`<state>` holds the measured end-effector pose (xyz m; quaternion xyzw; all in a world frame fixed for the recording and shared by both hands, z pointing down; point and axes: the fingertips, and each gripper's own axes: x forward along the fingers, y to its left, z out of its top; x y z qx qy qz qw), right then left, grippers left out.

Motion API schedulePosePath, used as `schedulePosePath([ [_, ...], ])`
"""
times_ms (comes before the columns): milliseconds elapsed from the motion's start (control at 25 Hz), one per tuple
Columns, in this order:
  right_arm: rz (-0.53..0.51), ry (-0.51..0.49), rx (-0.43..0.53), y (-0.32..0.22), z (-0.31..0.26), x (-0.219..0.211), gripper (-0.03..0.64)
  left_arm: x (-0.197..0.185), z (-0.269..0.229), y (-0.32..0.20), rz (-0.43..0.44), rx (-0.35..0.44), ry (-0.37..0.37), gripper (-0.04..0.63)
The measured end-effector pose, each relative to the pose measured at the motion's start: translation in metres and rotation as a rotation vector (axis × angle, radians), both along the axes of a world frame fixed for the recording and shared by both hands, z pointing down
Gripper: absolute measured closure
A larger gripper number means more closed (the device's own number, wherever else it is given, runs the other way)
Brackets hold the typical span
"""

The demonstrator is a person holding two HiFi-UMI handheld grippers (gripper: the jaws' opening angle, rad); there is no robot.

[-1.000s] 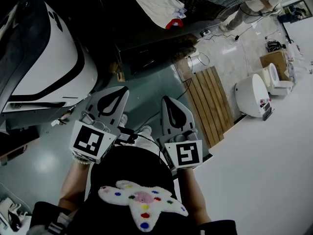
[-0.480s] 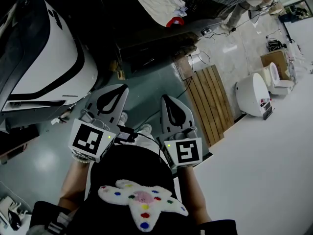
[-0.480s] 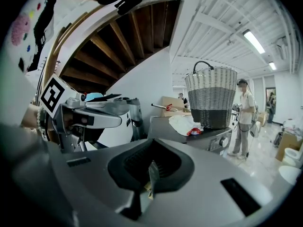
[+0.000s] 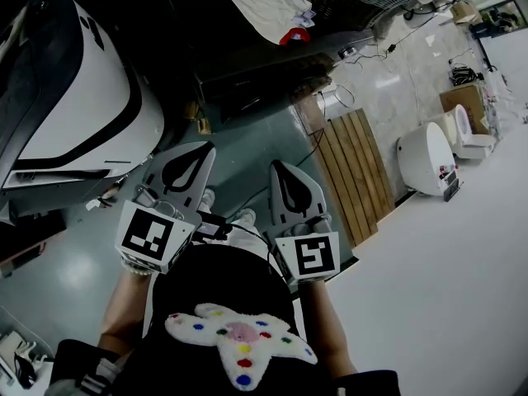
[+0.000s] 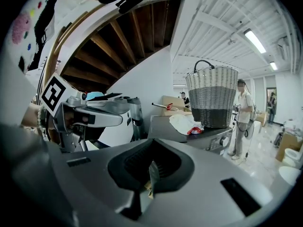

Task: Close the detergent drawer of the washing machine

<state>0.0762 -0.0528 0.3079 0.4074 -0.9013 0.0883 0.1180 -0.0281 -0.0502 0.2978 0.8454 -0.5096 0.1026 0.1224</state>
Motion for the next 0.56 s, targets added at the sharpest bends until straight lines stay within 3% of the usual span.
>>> schedulePosePath([
  [560,-0.002,0.001,-0.001,-0.0001,0.0018,-0.0011,0.612,-0.0006,0.0047,0.0007,-0.004,-0.006,0.003,0.586],
])
